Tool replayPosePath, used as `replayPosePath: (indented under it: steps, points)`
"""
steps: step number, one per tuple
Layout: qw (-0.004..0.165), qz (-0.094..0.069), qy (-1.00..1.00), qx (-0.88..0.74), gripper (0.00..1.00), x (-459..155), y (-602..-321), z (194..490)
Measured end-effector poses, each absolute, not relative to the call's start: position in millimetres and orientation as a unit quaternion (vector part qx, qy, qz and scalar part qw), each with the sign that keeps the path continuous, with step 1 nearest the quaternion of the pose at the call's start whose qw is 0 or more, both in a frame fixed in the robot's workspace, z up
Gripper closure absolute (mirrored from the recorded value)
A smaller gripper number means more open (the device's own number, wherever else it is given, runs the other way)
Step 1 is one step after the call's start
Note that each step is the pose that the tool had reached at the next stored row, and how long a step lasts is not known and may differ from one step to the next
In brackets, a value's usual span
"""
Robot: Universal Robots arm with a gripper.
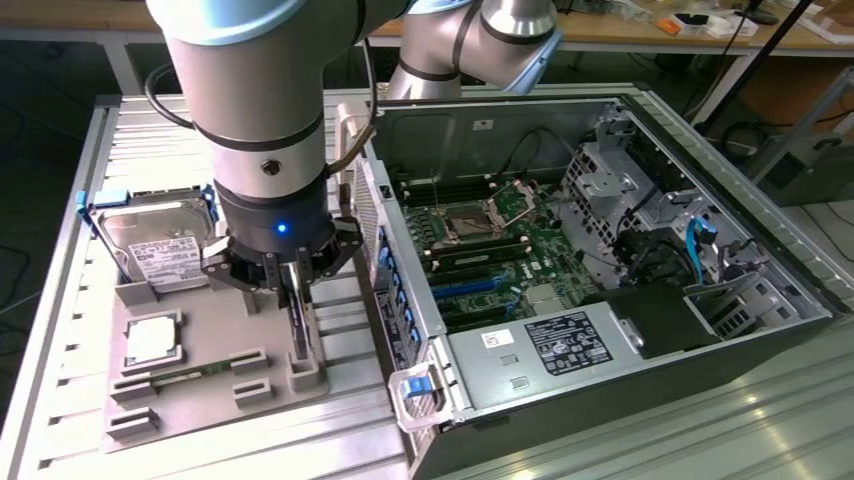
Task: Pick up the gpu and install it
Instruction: 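Pick up the gpu and move the gpu toward the slot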
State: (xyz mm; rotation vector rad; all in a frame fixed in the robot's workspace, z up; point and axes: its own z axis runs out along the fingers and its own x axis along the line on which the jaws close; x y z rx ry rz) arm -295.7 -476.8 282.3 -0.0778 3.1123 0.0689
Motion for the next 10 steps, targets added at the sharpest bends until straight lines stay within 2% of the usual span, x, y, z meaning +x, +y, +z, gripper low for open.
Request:
replayPosePath:
  steps: [10]
  points:
    - [0.014,0.022,0.999,-0.024,0.73,-295.7,-476.8,282.6]
